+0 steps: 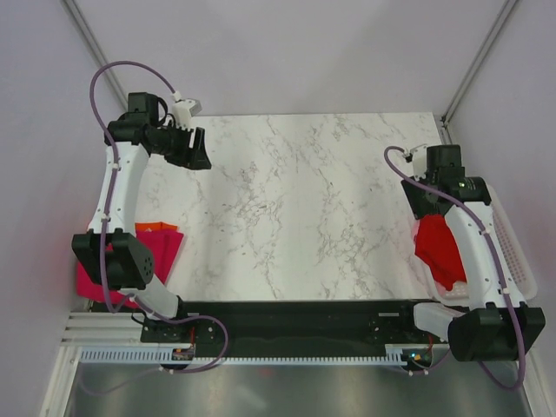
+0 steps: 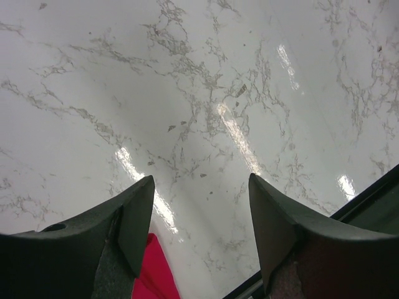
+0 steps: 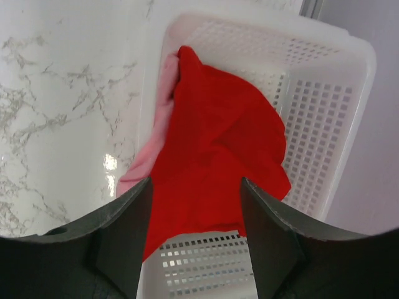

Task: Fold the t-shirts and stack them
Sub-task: Grab the tshirt from the pile

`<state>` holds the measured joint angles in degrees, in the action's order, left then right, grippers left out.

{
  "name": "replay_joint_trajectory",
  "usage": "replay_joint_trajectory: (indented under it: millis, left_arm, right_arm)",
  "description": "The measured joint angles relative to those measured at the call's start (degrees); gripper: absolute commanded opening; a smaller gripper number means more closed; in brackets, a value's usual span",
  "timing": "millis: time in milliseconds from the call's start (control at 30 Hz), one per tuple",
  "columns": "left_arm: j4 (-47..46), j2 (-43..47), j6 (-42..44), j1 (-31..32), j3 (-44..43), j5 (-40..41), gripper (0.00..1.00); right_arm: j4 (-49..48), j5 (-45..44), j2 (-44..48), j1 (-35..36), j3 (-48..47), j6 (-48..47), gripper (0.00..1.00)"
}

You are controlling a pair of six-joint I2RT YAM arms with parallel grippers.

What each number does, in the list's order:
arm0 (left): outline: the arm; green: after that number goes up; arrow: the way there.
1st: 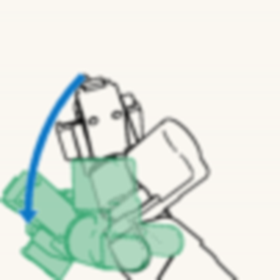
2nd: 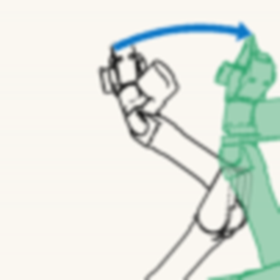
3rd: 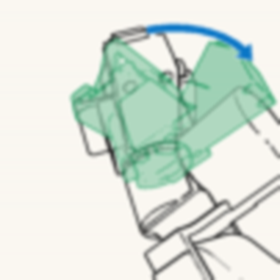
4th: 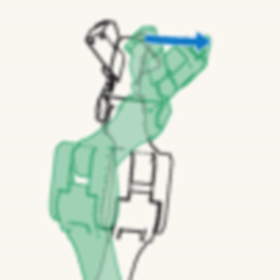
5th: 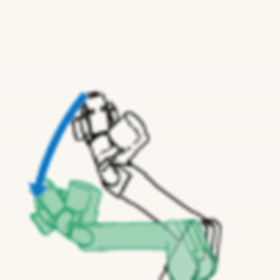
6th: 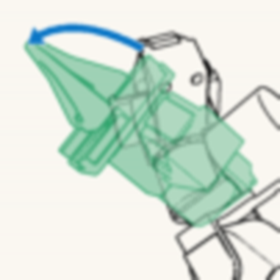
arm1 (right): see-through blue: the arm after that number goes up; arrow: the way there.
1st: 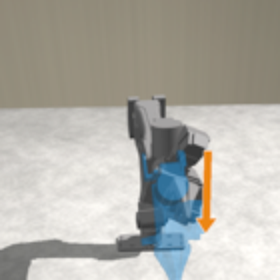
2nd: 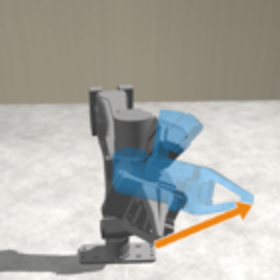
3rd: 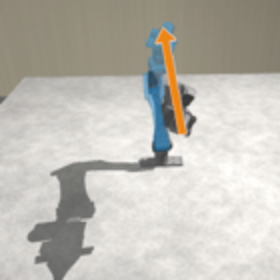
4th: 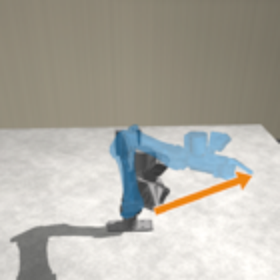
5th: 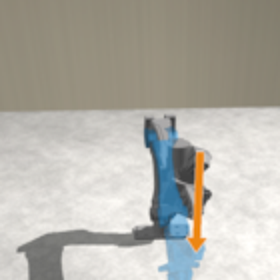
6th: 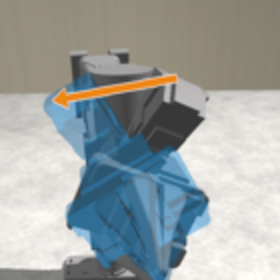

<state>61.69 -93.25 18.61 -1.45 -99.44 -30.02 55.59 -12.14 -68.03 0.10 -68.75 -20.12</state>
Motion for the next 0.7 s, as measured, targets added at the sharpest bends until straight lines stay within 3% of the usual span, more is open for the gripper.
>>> replay_joint_trajectory:
  millis: [467, 667, 700]
  left_arm:
    - [0.0, -1.53, 1.14, 0.55, -1.14, 0.0, 0.66]
    - [0.02, -2.03, 1.25, 0.57, -1.14, 0.0, 0.65]
    - [0.0, -2.19, 1.25, 0.57, -1.14, -0.02, 0.65]
  right_arm:
    - [16.09, 7.23, 1.55, -1.77, 2.08, -3.23, 0.57]
    - [18.38, 7.85, 1.2, -1.77, 4.46, -3.89, 0.33]
    - [18.6, 7.82, 1.09, -1.77, 4.55, -4.04, 0.21]
